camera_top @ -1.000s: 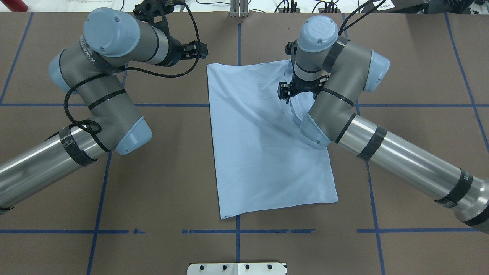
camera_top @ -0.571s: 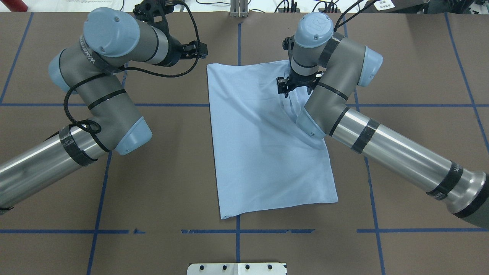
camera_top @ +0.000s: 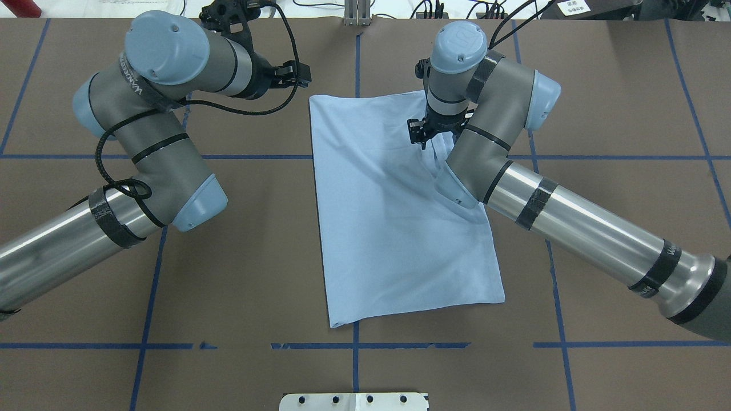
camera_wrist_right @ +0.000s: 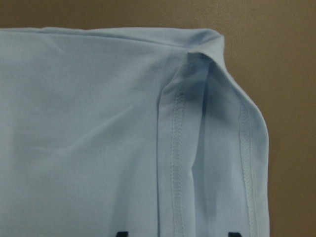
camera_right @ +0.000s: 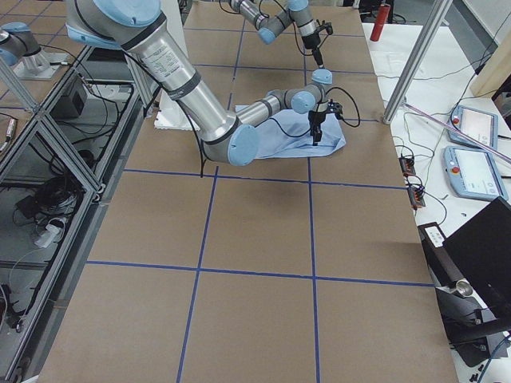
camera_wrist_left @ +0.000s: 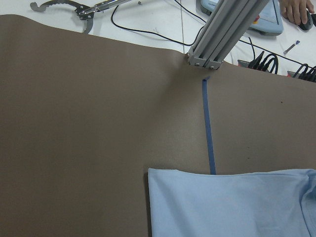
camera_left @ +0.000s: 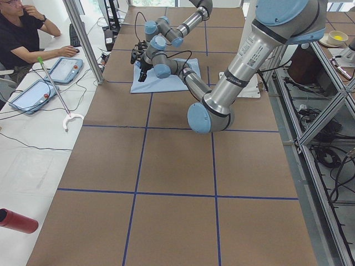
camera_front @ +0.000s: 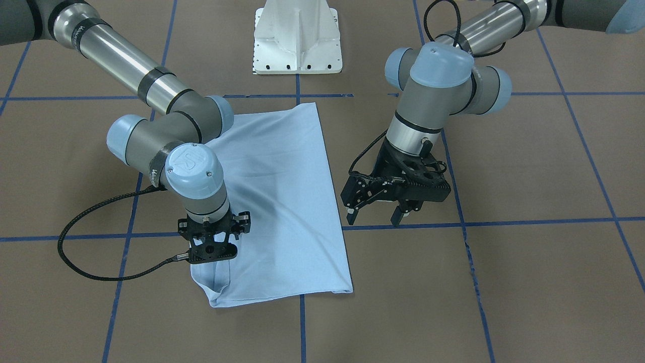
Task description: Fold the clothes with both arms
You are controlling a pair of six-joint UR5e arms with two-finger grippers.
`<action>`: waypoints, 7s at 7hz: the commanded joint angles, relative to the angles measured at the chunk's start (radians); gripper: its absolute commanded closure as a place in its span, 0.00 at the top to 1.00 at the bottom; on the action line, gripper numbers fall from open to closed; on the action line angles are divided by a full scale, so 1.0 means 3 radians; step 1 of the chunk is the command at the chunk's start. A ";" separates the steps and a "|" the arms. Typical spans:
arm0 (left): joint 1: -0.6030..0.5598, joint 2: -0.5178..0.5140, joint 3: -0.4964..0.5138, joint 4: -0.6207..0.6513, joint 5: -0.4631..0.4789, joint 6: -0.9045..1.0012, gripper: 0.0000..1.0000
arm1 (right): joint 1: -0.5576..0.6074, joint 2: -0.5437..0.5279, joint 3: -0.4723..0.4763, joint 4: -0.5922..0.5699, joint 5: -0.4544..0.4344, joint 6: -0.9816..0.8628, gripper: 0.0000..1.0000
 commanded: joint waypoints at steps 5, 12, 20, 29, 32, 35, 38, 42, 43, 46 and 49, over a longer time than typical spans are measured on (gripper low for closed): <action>0.0002 0.0000 0.0000 0.0000 0.0000 -0.0010 1.00 | -0.0032 -0.0013 0.0032 -0.0469 0.0000 -0.0148 0.75; 0.0002 -0.0011 0.0000 0.0000 -0.0005 -0.0021 1.00 | 0.0157 -0.0120 0.0068 -0.0664 -0.0030 -0.0632 0.74; 0.0211 -0.0021 -0.0128 0.0005 -0.0447 -0.0799 1.00 | 0.0438 -0.0599 0.1393 -0.0669 0.0393 -0.0706 0.99; 0.1708 0.0306 -0.0828 0.1068 0.0244 -0.2822 0.97 | 0.0444 -0.1292 0.2338 -0.0638 0.0773 -0.0158 1.00; 0.1797 0.0317 -0.0777 0.1074 0.0261 -0.2777 0.94 | 0.0444 -0.1292 0.2333 -0.0638 0.0773 -0.0158 1.00; 0.1832 0.0306 -0.0742 0.1079 0.0261 -0.2812 0.94 | 0.0449 -0.1287 0.2323 -0.0638 0.0767 -0.0163 1.00; 0.1888 0.0306 -0.0721 0.1084 0.0307 -0.2818 0.94 | 0.0454 -0.1292 0.2323 -0.0638 0.0767 -0.0158 1.00; 0.1950 0.0306 -0.0691 0.1079 0.0363 -0.2823 0.79 | 0.0474 -0.1287 0.2323 -0.0638 0.0767 -0.0158 1.00; 0.1975 0.0301 -0.0680 0.1084 0.0373 -0.2823 0.72 | 0.0479 -0.1287 0.2323 -0.0638 0.0767 -0.0158 1.00; 0.1975 0.0291 -0.0695 0.1084 0.0378 -0.2823 0.37 | 0.0510 -0.1292 0.2318 -0.0638 0.0773 -0.0158 1.00; 0.1975 0.0296 -0.0706 0.1084 0.0394 -0.2823 0.15 | 0.0510 -0.1297 0.2318 -0.0638 0.0778 -0.0163 1.00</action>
